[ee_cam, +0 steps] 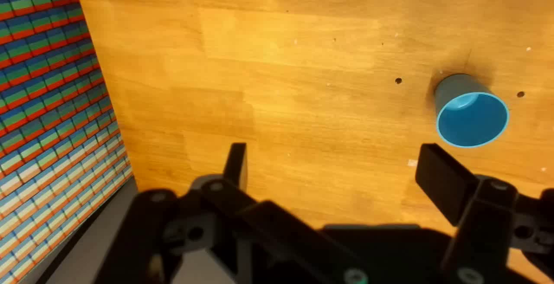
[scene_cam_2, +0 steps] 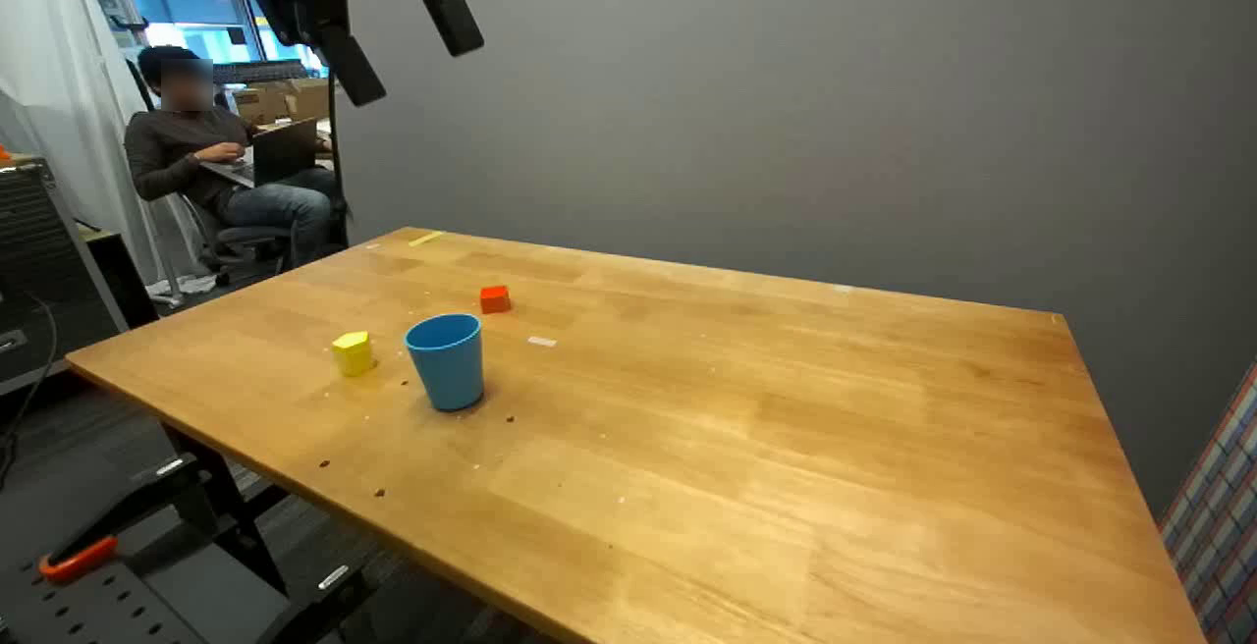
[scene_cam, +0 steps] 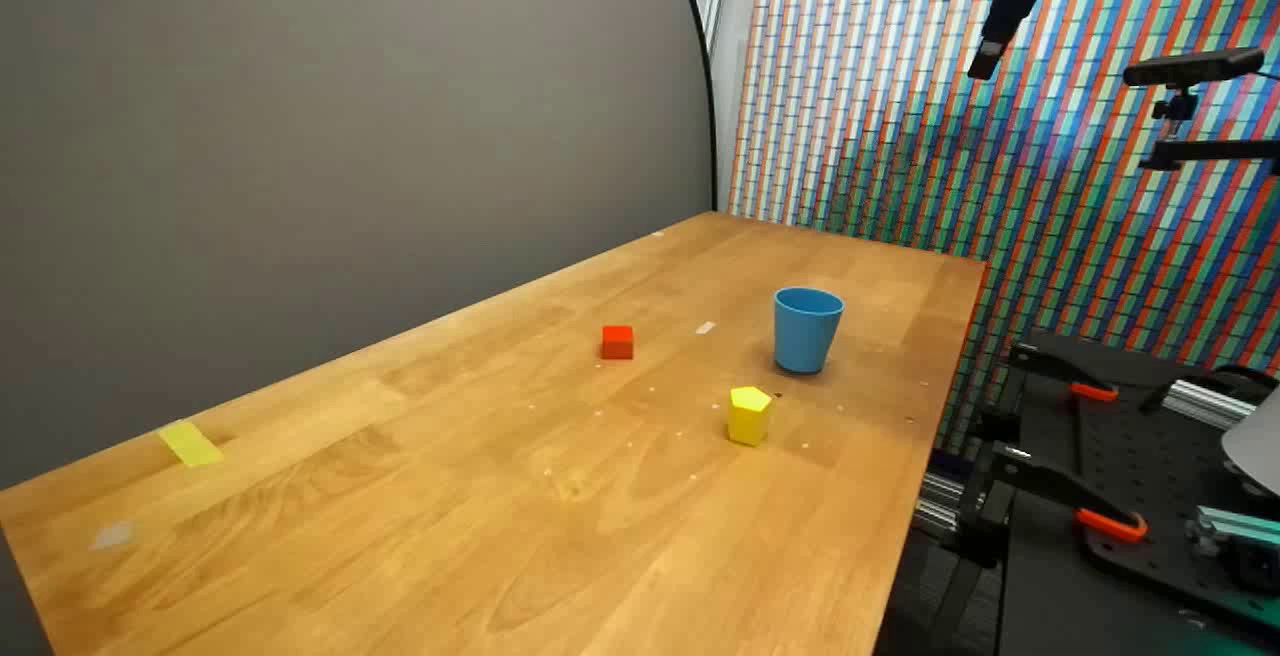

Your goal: Put the yellow block in the light blue cup

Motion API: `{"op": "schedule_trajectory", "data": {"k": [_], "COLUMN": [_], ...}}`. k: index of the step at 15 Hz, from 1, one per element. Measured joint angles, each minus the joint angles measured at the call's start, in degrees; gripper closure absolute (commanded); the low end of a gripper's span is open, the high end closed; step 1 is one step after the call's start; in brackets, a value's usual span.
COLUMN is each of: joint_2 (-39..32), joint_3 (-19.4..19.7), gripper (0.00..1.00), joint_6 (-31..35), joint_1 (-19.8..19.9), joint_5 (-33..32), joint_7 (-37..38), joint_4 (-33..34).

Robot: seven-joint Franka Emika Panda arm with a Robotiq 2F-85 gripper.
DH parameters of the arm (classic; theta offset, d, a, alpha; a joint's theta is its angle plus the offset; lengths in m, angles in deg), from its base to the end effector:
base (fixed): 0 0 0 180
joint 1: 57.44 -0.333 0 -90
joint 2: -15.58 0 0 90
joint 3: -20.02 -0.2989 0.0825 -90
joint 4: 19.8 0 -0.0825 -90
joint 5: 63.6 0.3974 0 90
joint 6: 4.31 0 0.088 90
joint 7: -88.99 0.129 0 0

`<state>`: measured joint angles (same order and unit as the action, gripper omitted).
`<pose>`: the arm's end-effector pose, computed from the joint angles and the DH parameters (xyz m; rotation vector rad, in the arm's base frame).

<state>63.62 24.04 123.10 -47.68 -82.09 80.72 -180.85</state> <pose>0.3369 -0.0946 0.4127 2.8550 0.1212 0.2980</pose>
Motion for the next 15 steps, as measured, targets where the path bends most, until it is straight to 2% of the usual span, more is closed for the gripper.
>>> {"op": "schedule_trajectory", "data": {"k": [11,13,15], "joint_2": [-0.92,-2.27,-5.52], "joint_3": [-0.01,-0.6,-2.4], "gripper": [0.0,0.0,0.0], "joint_6": [-0.28,2.04,5.63], "joint_1": [-0.15,-1.4,-4.34], "joint_5": [0.0,0.39,2.47], "joint_7": [0.08,1.08,3.01], "joint_4": [0.01,0.24,0.23]}}
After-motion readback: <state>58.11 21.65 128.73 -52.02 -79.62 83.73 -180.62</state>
